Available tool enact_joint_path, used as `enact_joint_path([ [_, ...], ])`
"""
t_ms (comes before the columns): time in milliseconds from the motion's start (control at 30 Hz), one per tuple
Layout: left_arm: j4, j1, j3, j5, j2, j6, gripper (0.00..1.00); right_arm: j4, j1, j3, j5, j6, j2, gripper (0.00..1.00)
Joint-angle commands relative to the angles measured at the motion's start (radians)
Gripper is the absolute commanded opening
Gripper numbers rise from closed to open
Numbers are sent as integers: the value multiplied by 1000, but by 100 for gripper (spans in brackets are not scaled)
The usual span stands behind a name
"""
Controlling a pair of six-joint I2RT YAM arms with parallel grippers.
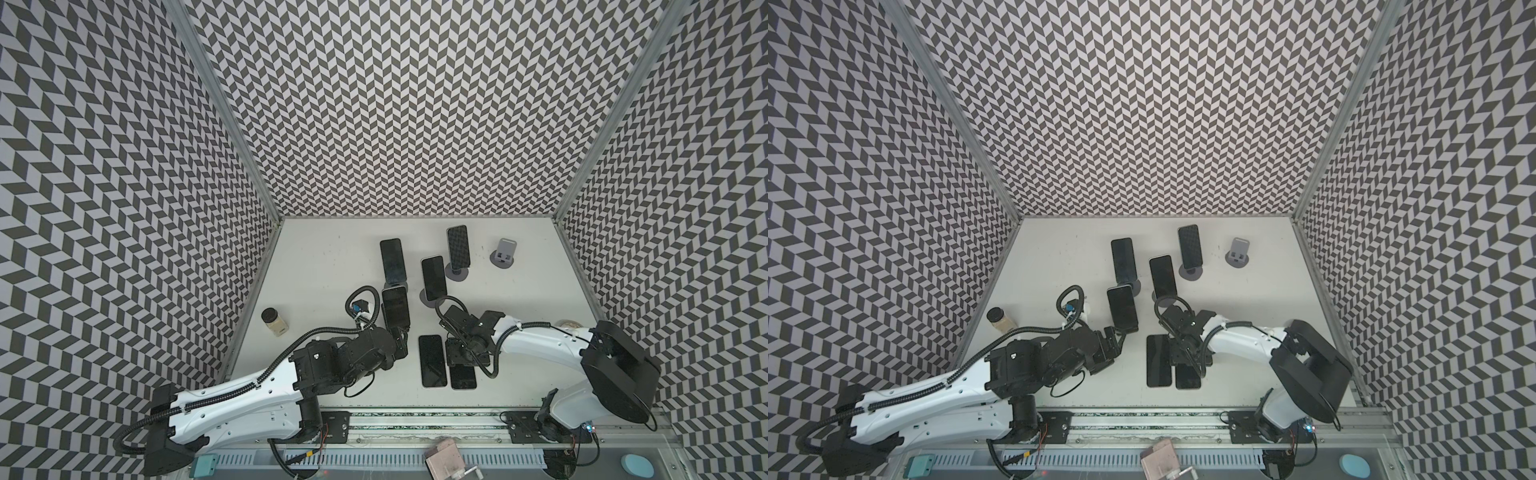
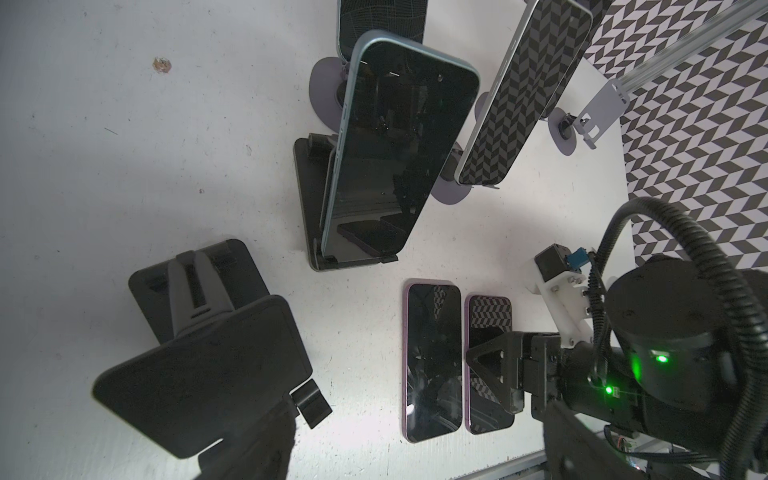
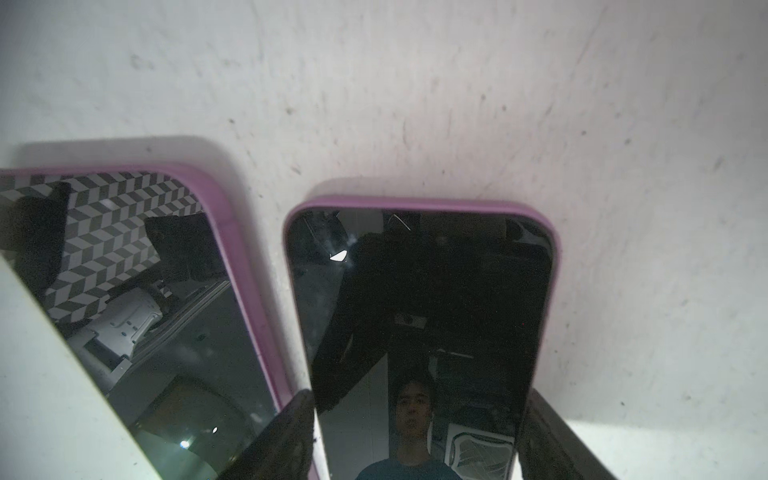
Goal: Remove the phone from the phone stand
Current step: 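Open the right gripper to release the purple-cased phone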
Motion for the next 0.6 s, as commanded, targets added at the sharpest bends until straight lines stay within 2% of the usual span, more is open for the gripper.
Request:
enact_joint_path([
  [0,-1,5,27,-26,5,11,93,101,-2,-38,8,36,56,71],
  [567,-18,5,32,-34,-3,-1,93,85,-13,-27,31,3,46,71],
])
